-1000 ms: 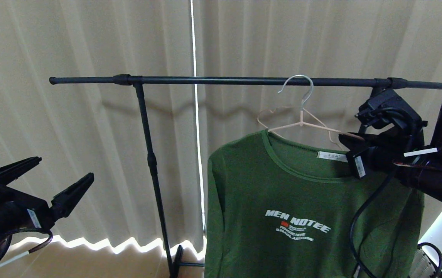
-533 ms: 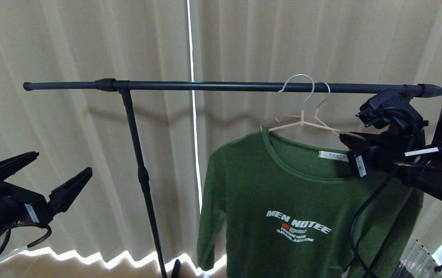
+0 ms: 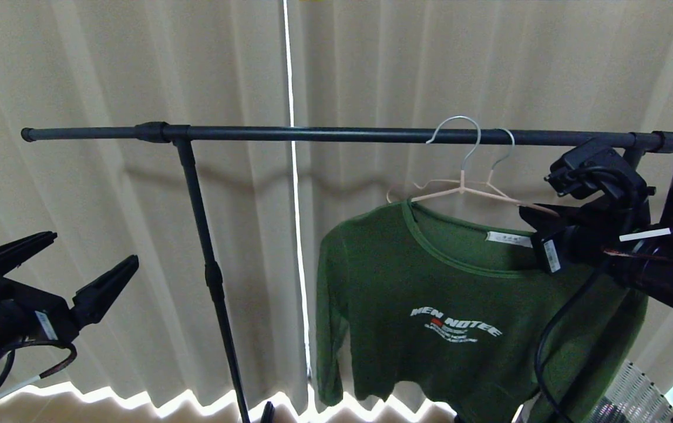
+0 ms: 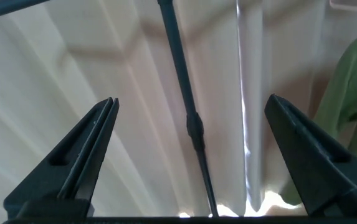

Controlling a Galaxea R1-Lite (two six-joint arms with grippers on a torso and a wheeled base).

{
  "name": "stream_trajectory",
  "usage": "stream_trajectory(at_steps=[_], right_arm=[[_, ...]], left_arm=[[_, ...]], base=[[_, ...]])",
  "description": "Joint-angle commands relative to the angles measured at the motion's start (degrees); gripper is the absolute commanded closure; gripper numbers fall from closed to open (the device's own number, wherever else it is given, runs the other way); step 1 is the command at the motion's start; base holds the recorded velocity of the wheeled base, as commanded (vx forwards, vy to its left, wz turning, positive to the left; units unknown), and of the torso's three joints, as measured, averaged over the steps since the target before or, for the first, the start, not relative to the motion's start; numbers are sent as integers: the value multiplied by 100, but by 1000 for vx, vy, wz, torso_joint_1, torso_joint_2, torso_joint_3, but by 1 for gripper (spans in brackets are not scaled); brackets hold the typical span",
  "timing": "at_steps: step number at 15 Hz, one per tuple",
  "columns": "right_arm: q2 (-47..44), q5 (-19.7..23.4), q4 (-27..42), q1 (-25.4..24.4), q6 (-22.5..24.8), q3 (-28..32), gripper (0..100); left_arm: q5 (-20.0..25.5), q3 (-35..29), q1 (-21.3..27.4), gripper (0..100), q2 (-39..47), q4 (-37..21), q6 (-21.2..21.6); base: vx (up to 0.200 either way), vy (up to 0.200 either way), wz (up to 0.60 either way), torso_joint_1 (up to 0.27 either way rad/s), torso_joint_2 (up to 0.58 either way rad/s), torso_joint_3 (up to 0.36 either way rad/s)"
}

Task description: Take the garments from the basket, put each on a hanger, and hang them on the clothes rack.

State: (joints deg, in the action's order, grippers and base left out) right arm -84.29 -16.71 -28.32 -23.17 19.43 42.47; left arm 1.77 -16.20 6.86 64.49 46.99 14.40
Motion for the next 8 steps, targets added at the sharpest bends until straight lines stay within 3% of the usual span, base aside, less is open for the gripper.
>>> stream_trajectory(at_steps=[1, 8], right_arm=[[0, 1, -7, -3, -1, -11, 100], [-150, 1, -7, 6, -141, 33, 100]], left_arm=[[-1, -6, -1, 0, 11, 3, 2], [-19, 398, -308, 0, 275, 3, -7]], base=[[0, 0, 0, 0, 0, 0], [0, 0, 0, 0, 0, 0]])
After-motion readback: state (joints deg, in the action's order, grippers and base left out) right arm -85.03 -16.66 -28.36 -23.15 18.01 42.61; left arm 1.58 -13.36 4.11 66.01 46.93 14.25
